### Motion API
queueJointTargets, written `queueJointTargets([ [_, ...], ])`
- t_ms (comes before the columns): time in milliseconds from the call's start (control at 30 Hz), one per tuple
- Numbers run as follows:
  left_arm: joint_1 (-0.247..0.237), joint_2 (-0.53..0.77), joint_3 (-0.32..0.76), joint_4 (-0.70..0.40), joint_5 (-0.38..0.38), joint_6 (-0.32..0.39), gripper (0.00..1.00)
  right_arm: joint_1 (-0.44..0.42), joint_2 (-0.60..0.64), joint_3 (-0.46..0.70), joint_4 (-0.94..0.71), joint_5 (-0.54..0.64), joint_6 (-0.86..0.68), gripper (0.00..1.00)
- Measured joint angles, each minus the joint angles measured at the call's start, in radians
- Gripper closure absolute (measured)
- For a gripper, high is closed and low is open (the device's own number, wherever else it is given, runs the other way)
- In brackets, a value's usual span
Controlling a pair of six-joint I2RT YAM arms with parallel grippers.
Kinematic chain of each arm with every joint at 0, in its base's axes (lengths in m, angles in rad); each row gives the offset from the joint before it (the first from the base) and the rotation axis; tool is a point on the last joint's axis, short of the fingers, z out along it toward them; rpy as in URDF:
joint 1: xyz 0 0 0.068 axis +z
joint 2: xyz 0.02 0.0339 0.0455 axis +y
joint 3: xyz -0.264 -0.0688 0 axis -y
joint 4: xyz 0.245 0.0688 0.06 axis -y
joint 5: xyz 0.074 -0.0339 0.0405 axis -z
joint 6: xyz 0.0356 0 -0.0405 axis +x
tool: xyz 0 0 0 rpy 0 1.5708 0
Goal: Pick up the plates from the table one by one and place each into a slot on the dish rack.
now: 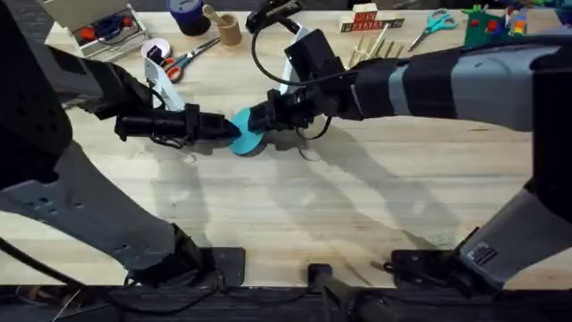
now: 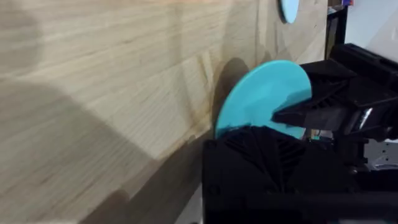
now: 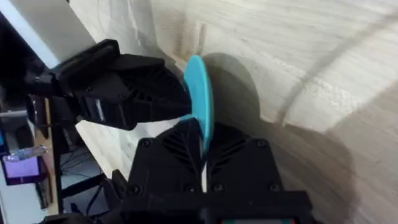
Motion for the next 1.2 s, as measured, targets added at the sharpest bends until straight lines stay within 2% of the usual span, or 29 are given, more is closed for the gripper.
queueJointTargets([
  [267, -0.002, -0.007, 0.004, -0.027, -0.004, 0.005, 0.961, -0.015, -0.009, 0.0, -0.01, -0.016, -0.009, 0.972],
  [367, -0.013, -0.037, 0.004, -0.05, -0.038, 0.008, 0.961, -0.042, -0.046, 0.0, -0.055, -0.011, -0.029, 0.971],
  [567, -0.018, -0.209, 0.024, -0.083, -0.083, -0.001, 0.961, -0.165, -0.191, 0.0, -0.159, 0.006, -0.078, 0.971],
  [700, -0.032, -0.354, 0.048, -0.084, -0.141, -0.045, 0.961, -0.224, -0.292, 0.0, -0.248, 0.044, -0.099, 0.97],
  [867, -0.097, -0.51, 0.081, -0.085, -0.259, -0.126, 0.96, -0.269, -0.403, 0.0, -0.37, 0.105, -0.122, 0.97],
  [933, -0.138, -0.568, 0.095, -0.087, -0.317, -0.159, 0.961, -0.282, -0.44, 0.008, -0.456, 0.144, -0.133, 0.97],
  [1033, -0.209, -0.638, 0.121, -0.09, -0.396, -0.198, 0.961, -0.292, -0.47, 0.049, -0.608, 0.215, -0.154, 0.971],
  [1200, -0.355, -0.714, 0.191, -0.098, -0.525, -0.232, 0.961, -0.294, -0.473, 0.192, -0.873, 0.367, -0.18, 0.971],
])
